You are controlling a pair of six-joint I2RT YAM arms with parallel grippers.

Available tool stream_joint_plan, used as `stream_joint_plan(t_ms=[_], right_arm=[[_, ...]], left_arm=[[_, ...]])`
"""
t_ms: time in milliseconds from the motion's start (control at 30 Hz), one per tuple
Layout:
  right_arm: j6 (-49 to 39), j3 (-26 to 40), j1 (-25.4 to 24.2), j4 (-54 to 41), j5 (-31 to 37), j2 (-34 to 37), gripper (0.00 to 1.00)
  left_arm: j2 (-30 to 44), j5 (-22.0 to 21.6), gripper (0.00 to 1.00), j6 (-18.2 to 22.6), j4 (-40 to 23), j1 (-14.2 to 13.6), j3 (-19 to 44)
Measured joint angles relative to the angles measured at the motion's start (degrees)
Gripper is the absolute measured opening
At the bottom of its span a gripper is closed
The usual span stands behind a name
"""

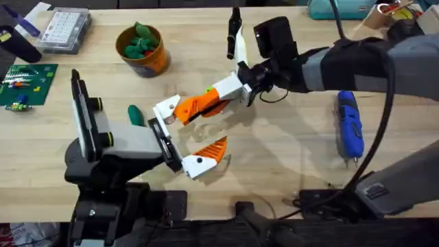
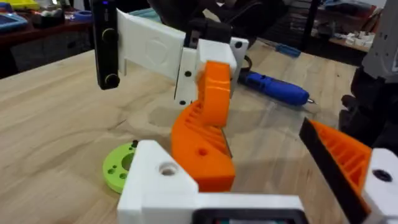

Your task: Pick up the gripper from the table and insert it into the empty holder that is missing its gripper. Then pick up a screw, insert it into the mounting hole, and use the screwdriver to tighten it. Finally, clean up the table by picking up the vegetable and placing it into the bucket.

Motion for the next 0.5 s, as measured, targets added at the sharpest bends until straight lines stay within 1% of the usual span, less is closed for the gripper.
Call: stream_joint_plan(t_ms=[500], right_arm=[[3.2,0.0,0.1,0.1,2.3,0.0,0.019]], left_arm=[[0.0,-0.2,0.986,-0.3,0.0,0.0,0.0]])
